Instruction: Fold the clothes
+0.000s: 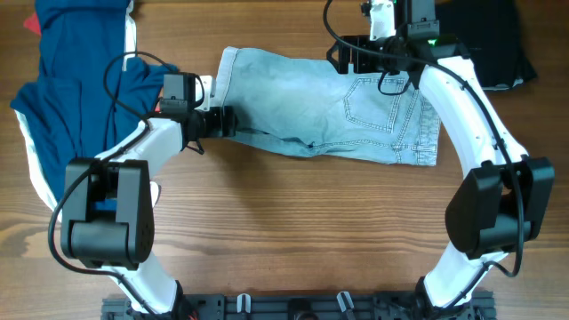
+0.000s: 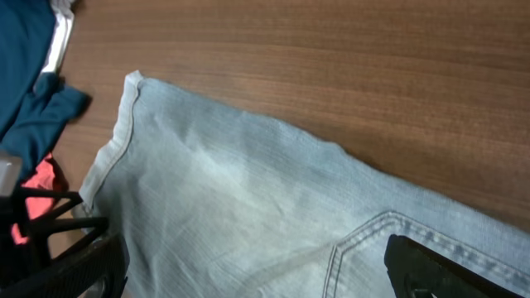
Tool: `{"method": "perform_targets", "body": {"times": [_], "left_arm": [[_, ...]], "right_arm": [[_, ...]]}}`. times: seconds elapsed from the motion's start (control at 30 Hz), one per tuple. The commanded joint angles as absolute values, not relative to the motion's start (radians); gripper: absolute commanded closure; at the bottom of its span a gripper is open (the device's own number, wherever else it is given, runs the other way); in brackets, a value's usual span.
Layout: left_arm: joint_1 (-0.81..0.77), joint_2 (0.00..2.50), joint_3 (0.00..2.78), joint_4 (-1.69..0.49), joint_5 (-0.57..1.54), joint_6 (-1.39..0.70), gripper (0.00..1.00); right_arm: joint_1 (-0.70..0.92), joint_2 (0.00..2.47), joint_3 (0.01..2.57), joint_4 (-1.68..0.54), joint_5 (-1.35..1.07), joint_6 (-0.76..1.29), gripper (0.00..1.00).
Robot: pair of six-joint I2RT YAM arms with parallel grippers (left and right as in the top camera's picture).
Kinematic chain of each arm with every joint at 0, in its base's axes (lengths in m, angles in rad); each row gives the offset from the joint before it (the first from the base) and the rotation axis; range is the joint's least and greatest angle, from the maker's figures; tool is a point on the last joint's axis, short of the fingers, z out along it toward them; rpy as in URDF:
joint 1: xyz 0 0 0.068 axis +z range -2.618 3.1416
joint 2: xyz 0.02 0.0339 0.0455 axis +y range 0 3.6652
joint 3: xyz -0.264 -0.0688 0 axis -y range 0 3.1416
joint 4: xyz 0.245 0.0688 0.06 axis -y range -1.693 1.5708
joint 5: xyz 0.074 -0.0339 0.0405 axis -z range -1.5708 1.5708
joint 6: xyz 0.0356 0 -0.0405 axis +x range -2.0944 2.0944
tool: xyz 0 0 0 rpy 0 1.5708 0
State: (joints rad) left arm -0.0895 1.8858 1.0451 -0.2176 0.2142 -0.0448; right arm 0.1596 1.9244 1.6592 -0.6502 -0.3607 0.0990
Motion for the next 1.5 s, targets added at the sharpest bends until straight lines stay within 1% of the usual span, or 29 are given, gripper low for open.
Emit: {"method": "perform_targets", "body": {"times": [0.0,0.07,0.1,0.13,0.17,0.2,0.23,0.27,0.43,0.5,0.6,0.77,0.97,1.0,1.03,1.07,1.1,1.2,1.47], "left_arm": [[-0.09,1.928,1.047,-0.22,0.292,-0.029,0.11],[-0.099,1.939,1.047,-0.22,0.297,-0.034,0.16],[-0.106,1.945,1.047,-0.22,0.299,-0.034,0.22],[-0.113,1.949,1.047,-0.22,0.299,-0.034,0.31],[-0.123,1.958,1.047,-0.218,0.299,-0.034,0.49],[-0.132,1.963,1.047,-0.215,0.297,-0.044,0.71],[-0.137,1.967,1.047,-0.212,0.287,-0.071,0.89],[-0.139,1.967,1.047,-0.208,0.274,-0.102,0.96],[-0.114,1.951,1.048,-0.251,0.181,-0.38,0.96],[-0.08,1.924,1.048,-0.318,0.158,-0.483,0.96],[-0.008,1.866,1.048,-0.441,0.159,-0.57,0.96],[0.071,1.793,1.048,-0.555,0.159,-0.588,0.96],[0.055,1.779,1.048,-0.577,0.159,-0.572,0.96],[0.046,1.779,1.048,-0.577,0.159,-0.556,0.86],[0.036,1.779,1.048,-0.576,0.159,-0.542,0.48],[0.031,1.779,1.048,-0.567,0.159,-0.527,0.05],[0.022,1.779,1.048,-0.565,0.159,-0.496,0.0],[0.017,1.77,1.066,-0.59,0.159,-0.395,0.0],[0.015,1.629,1.209,-0.765,0.113,-0.252,0.01]], "right_arm": [[0.142,1.921,1.665,-0.657,-0.347,0.083,0.01],[0.136,1.921,1.665,-0.657,-0.347,0.09,0.01],[0.133,1.921,1.665,-0.657,-0.347,0.09,0.01],[0.132,1.921,1.665,-0.657,-0.347,0.09,0.01],[0.13,1.921,1.665,-0.658,-0.347,0.091,0.0],[0.13,1.921,1.665,-0.66,-0.347,0.097,0.0],[0.13,1.921,1.665,-0.664,-0.347,0.097,0.0],[0.13,1.921,1.665,-0.667,-0.347,0.097,0.01],[0.13,1.921,1.664,-0.703,-0.346,0.116,0.0],[0.13,1.922,1.662,-0.728,-0.339,0.134,0.01],[0.127,1.924,1.662,-0.785,-0.283,0.174,0.01],[0.106,1.924,1.662,-0.839,-0.258,0.22,0.0],[0.073,1.924,1.662,-0.852,-0.262,0.236,0.0],[0.07,1.924,1.662,-0.852,-0.262,0.236,0.0],[0.068,1.924,1.662,-0.851,-0.262,0.236,0.0],[0.068,1.924,1.662,-0.851,-0.262,0.236,0.0],[0.068,1.924,1.662,-0.85,-0.261,0.234,0.0],[0.068,1.924,1.662,-0.846,-0.262,0.22,0.0],[0.068,1.924,1.662,-0.831,-0.247,0.186,0.0]]}}
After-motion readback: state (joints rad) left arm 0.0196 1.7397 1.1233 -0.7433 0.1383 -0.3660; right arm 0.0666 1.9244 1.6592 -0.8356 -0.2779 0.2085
